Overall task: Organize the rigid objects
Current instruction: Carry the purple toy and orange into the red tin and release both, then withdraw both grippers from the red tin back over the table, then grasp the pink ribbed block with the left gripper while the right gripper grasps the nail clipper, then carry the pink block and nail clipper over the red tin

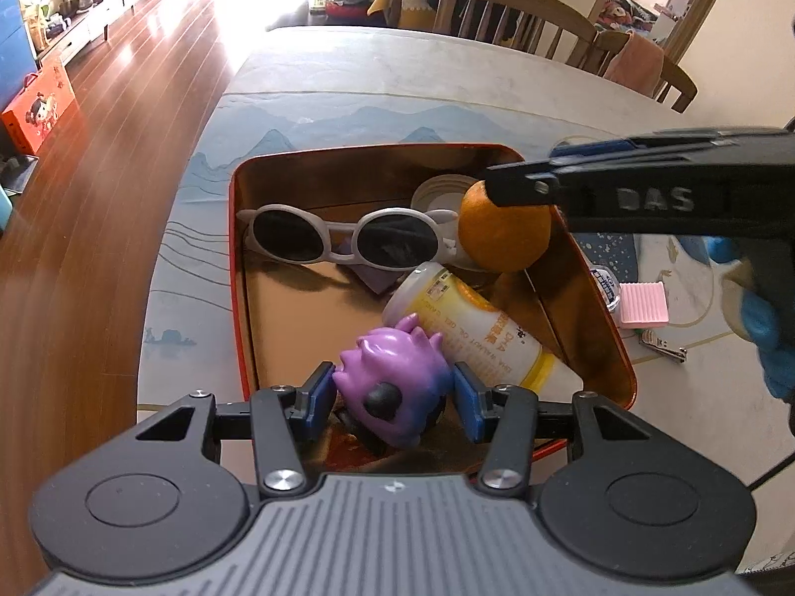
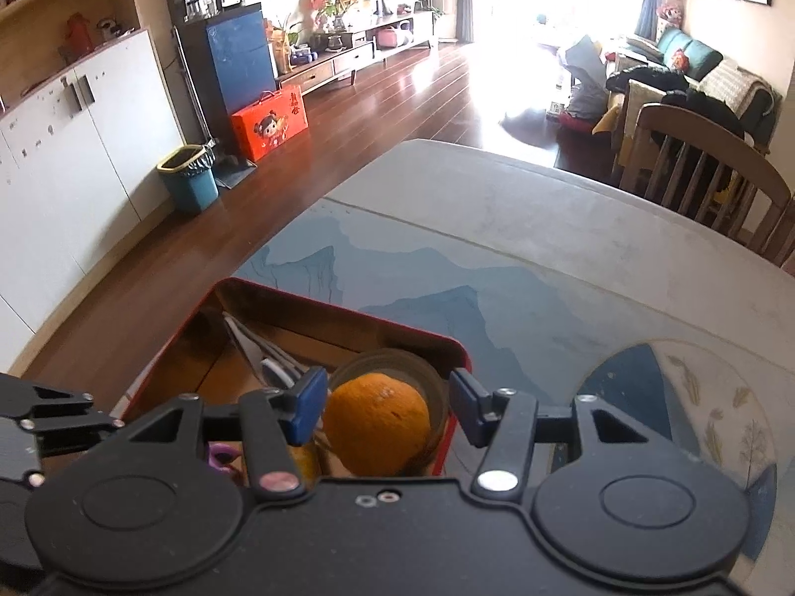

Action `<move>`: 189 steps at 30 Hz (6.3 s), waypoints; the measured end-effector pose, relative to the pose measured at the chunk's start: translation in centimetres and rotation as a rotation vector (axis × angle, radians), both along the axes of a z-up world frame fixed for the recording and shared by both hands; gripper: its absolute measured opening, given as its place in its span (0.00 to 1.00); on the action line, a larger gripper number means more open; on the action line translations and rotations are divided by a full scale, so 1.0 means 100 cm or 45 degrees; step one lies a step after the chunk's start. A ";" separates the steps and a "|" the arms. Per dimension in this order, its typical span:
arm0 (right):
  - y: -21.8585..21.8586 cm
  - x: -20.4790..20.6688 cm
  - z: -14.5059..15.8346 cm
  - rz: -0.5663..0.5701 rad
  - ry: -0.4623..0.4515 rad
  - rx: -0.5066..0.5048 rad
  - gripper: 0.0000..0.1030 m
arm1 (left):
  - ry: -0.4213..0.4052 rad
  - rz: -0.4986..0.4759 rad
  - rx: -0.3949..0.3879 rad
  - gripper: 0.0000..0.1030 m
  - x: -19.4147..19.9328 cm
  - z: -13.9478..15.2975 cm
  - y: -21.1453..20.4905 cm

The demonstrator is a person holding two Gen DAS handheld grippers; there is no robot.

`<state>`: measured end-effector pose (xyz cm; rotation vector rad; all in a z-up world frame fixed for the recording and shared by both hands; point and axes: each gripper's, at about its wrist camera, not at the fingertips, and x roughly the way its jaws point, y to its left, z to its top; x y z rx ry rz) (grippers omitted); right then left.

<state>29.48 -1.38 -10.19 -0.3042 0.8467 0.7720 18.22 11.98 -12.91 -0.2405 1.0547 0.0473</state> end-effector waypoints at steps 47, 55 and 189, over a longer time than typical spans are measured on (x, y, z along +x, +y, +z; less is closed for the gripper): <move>-0.187 -0.049 0.012 0.083 -0.002 0.103 0.97 | -0.232 0.035 0.125 0.78 0.002 0.052 -0.136; -0.204 -0.039 -0.009 0.164 0.001 0.038 0.97 | -0.225 0.016 0.088 0.78 0.018 0.044 -0.171; -0.053 -0.080 0.019 0.083 -0.045 0.201 0.10 | -0.097 0.228 -0.014 0.40 0.002 0.033 0.019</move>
